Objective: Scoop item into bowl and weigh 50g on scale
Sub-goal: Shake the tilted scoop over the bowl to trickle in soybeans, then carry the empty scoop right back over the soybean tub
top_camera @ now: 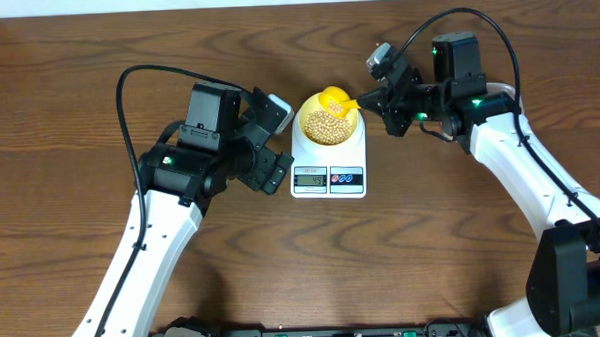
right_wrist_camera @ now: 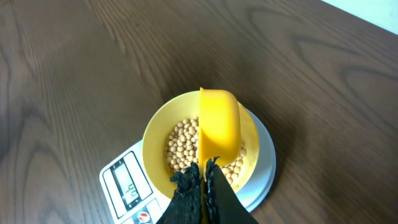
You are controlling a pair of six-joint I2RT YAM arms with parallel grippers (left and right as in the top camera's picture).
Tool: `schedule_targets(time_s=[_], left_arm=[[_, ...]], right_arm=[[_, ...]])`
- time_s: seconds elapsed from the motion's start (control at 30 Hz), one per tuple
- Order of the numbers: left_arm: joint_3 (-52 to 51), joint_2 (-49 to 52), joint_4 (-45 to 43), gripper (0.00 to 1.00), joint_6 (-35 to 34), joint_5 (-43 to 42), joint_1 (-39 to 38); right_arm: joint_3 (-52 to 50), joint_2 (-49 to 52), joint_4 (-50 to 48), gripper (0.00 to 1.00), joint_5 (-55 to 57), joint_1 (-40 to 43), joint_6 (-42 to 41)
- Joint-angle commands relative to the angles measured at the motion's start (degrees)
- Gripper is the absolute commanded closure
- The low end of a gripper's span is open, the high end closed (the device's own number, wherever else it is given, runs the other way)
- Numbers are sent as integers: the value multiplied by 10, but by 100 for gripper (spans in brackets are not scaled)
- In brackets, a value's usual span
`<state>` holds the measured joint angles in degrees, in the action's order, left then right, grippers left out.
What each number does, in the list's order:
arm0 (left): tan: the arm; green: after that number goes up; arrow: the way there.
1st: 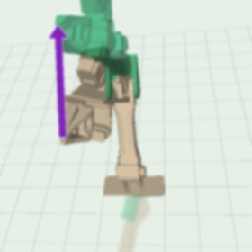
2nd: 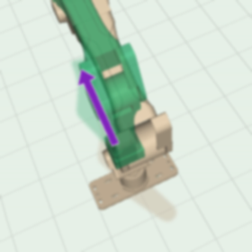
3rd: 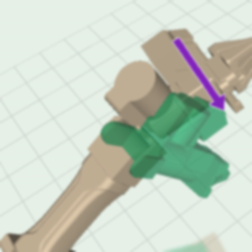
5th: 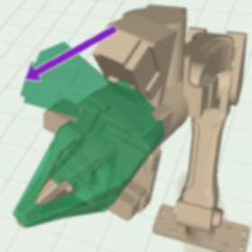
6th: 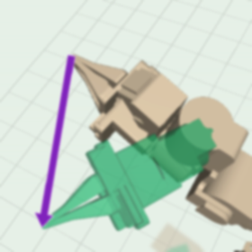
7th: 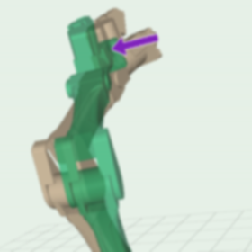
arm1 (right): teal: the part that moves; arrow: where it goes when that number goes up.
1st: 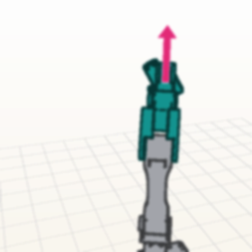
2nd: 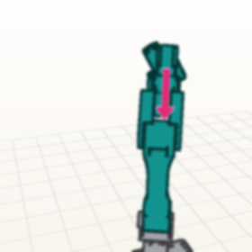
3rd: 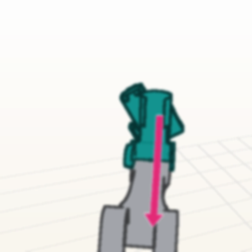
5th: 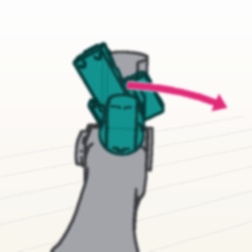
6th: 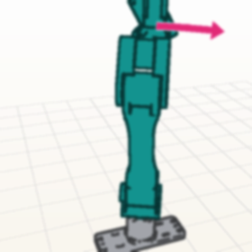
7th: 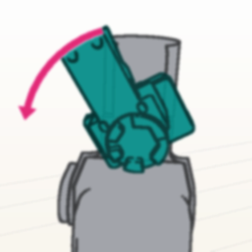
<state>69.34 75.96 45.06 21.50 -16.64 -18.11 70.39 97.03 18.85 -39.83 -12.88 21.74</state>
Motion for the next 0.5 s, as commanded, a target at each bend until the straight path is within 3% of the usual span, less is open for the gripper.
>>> schedule_targets(time_s=[0.0, 0.23, 0.47], left_arm=[[-8, -4, 1, 11, 10, -9, 0], [-8, -3, 2, 11, 10, -9, 0], [-8, -4, 1, 11, 10, -9, 0]], right_arm=[[0, 3, 2, 99, -9, -5, -23], [0, 3, 1, 99, -9, -5, -132], [0, 3, -2, 99, -10, -3, -190]])
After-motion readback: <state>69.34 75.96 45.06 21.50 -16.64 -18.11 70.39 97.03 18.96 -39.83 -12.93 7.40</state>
